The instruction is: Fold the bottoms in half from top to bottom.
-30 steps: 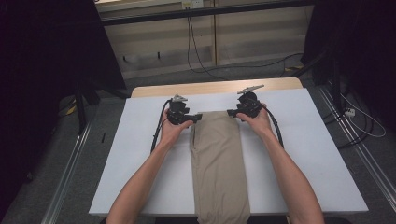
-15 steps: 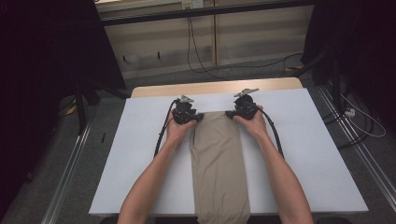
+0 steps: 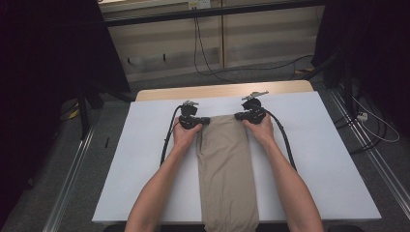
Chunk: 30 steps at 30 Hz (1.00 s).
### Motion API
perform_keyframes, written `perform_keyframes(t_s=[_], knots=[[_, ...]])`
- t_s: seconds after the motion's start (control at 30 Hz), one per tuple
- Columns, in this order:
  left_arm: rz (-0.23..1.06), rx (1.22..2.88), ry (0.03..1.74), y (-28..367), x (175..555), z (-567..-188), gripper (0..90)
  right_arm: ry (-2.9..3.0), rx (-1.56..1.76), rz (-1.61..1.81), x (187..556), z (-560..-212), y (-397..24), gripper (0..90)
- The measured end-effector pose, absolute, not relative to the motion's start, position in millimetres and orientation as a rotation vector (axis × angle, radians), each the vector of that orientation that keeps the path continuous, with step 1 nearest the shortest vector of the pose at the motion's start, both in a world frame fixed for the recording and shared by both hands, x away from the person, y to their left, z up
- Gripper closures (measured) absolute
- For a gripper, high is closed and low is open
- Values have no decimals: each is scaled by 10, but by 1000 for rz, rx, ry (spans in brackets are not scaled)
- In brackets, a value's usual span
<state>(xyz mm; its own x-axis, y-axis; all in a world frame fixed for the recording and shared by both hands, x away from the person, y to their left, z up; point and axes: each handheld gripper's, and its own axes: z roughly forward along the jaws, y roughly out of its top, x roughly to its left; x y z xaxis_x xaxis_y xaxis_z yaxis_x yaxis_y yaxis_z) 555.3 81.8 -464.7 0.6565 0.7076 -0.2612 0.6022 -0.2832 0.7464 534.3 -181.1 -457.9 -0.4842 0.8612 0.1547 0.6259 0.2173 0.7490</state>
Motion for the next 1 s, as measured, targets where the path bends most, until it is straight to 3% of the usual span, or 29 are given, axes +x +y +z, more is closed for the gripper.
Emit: perform_keyframes(t_s=[0.43, 0.8, 1.0], knots=[[248, 1872, 1002, 875, 5658, -4257, 875, 2041, 1397, 1238, 5419, -4190, -1827, 876], [318, 1749, 943, 897, 5786, -3663, 875, 1910, 1352, 1350, 5534, -3638, -1921, 876], [323, 1759, 879, 882, 5679, -3601, 875, 1904, 1316, 1390, 5450, -3499, -1966, 877]])
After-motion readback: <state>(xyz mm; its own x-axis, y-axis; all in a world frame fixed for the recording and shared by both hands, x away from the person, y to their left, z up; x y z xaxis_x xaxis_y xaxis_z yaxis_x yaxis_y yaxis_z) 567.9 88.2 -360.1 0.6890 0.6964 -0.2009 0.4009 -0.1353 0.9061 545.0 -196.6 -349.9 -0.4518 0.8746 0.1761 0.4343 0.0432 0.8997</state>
